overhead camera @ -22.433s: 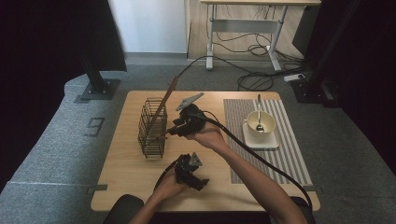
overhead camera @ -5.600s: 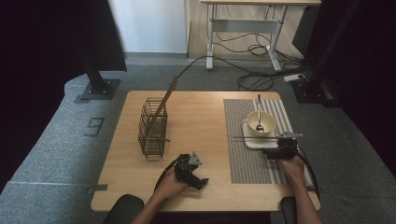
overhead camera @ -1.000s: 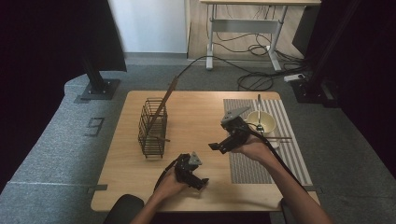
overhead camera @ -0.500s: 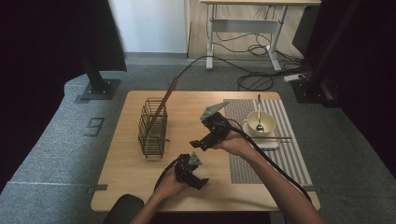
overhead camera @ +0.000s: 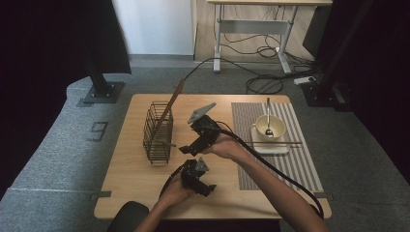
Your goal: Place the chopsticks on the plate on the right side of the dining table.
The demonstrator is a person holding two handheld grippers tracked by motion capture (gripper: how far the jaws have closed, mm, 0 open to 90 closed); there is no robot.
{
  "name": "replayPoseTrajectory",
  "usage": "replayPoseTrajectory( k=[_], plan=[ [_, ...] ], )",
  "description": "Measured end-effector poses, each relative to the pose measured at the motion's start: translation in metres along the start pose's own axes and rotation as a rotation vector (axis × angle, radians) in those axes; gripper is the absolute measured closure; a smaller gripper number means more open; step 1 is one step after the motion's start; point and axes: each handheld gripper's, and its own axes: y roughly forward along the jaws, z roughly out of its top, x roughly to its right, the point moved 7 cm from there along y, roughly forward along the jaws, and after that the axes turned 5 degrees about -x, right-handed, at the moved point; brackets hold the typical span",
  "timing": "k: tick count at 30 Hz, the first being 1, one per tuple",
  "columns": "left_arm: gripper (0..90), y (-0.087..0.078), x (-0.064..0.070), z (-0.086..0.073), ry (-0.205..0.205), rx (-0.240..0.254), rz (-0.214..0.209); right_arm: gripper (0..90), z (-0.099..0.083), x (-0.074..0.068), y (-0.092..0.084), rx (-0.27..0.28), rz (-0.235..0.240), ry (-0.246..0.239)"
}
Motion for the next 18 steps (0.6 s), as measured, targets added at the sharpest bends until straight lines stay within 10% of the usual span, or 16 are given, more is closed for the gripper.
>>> replayPoseTrajectory(
  k=[13, 18],
  plan=[
    [0.0, 0.000, 0.001, 0.000, 0.008, -0.004, 0.000, 11.9, 0.019, -0.009, 0.040, -0.017, 0.008, -0.042],
    [0.0, 0.000, 0.001, 0.000, 0.008, -0.001, -0.002, 18.2, 0.018, 0.000, 0.045, -0.024, -0.060, -0.050]
  ],
)
